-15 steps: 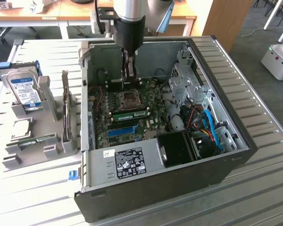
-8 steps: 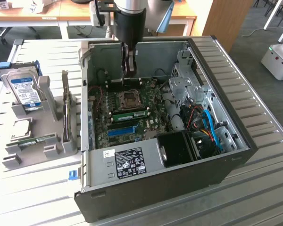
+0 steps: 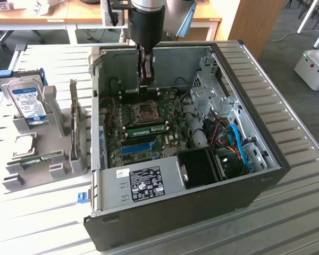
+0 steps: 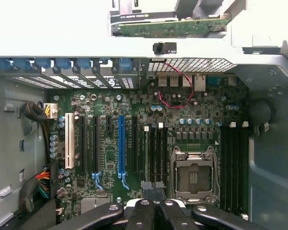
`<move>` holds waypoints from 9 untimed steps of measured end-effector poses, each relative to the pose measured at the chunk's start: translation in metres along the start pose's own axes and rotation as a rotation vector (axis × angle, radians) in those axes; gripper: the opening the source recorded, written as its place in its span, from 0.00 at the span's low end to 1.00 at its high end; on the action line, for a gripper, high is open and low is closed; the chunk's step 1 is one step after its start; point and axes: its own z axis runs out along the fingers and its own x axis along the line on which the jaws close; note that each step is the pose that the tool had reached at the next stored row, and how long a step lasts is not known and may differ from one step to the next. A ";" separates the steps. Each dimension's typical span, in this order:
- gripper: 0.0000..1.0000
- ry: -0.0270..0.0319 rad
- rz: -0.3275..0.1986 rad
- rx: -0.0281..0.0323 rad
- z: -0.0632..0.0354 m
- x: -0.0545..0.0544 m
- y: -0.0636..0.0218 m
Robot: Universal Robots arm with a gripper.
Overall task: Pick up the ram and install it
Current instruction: 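Press down the ram until it locks into place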
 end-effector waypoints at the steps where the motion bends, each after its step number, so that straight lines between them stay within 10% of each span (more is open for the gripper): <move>1: 0.11 0.0001 0.000 -0.0001 -0.0001 0.000 -0.0002; 9: 0.11 0.0001 0.000 -0.0001 -0.0002 0.000 -0.0154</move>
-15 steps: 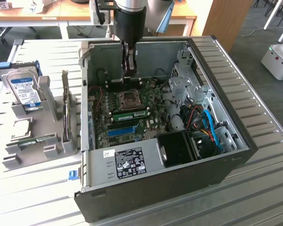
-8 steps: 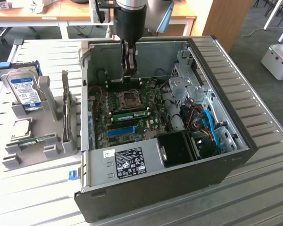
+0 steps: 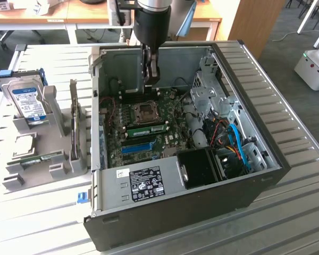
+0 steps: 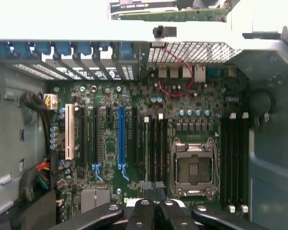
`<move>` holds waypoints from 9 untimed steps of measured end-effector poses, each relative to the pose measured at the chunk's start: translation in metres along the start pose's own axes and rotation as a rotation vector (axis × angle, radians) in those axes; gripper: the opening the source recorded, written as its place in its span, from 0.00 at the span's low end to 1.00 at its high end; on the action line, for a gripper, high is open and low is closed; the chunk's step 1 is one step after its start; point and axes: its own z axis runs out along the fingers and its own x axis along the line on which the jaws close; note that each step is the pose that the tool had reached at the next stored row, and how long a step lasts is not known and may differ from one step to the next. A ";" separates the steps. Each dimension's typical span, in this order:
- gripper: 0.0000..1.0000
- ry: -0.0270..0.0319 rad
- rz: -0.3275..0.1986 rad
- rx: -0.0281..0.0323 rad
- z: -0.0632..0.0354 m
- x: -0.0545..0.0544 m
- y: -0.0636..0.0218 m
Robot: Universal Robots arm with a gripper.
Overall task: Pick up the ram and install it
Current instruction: 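Press down the ram until it locks into place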
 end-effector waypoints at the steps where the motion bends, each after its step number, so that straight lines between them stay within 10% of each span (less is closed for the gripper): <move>1: 0.11 0.0000 0.000 0.0000 0.0000 0.000 -0.0020; 9: 0.11 0.0000 0.000 -0.0001 -0.0003 0.000 -0.0189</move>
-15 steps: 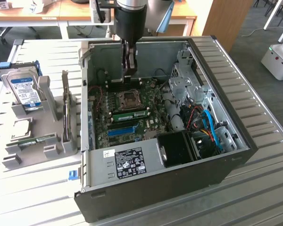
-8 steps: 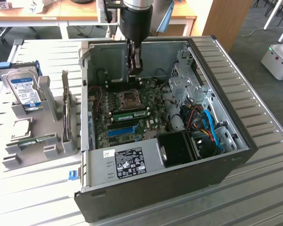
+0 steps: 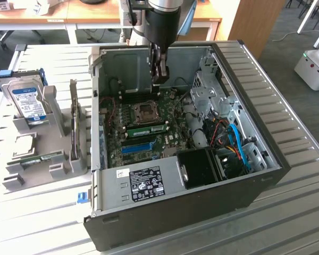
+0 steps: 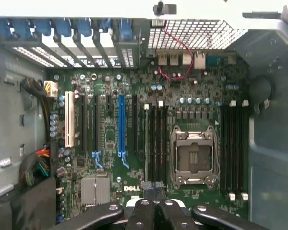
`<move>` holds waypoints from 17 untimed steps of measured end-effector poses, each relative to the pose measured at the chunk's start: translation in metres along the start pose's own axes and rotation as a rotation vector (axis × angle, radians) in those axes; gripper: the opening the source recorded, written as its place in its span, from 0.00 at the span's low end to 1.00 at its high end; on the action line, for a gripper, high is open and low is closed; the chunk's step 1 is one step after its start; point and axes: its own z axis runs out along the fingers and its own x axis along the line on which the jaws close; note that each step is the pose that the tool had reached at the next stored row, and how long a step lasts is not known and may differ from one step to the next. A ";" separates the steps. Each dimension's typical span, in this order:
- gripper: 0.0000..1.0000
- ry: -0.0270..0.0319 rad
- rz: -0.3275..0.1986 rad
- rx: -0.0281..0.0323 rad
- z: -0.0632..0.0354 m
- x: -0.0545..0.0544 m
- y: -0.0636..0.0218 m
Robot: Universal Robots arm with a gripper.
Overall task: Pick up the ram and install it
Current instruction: 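Press down the ram until it locks into place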
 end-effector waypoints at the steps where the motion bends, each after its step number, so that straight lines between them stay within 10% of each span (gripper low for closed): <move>1: 0.11 0.0000 0.000 0.0000 0.0000 0.000 -0.0018; 17: 0.11 0.0000 0.000 0.0000 0.0000 0.000 -0.0028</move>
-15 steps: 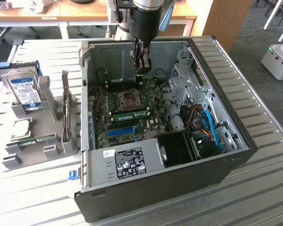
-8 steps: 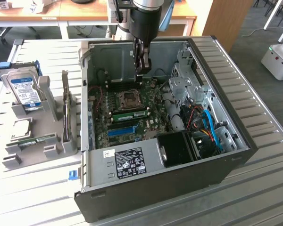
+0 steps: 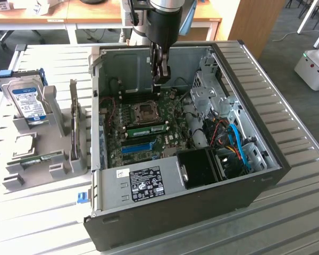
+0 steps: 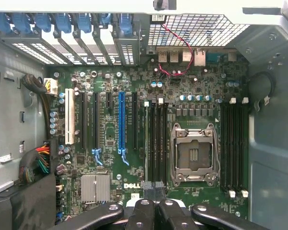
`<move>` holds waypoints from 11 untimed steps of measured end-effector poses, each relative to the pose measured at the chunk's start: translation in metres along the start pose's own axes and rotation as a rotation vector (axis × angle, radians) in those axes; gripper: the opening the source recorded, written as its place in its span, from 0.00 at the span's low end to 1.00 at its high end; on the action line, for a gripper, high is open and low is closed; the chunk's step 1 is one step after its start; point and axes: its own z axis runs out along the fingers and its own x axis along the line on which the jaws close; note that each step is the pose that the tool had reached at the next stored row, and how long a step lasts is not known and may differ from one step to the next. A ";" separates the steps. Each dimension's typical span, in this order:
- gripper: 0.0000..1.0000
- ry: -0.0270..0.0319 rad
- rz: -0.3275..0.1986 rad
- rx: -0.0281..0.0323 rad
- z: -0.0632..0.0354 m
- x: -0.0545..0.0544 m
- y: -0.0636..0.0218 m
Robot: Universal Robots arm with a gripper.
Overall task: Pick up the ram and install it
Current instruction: 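Press down the ram until it locks into place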
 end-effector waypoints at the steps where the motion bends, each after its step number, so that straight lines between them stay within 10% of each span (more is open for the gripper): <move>1: 0.11 0.0000 0.000 0.0000 0.0000 0.000 0.0000; 11: 0.11 -0.0012 0.098 0.0019 0.0005 0.000 0.0000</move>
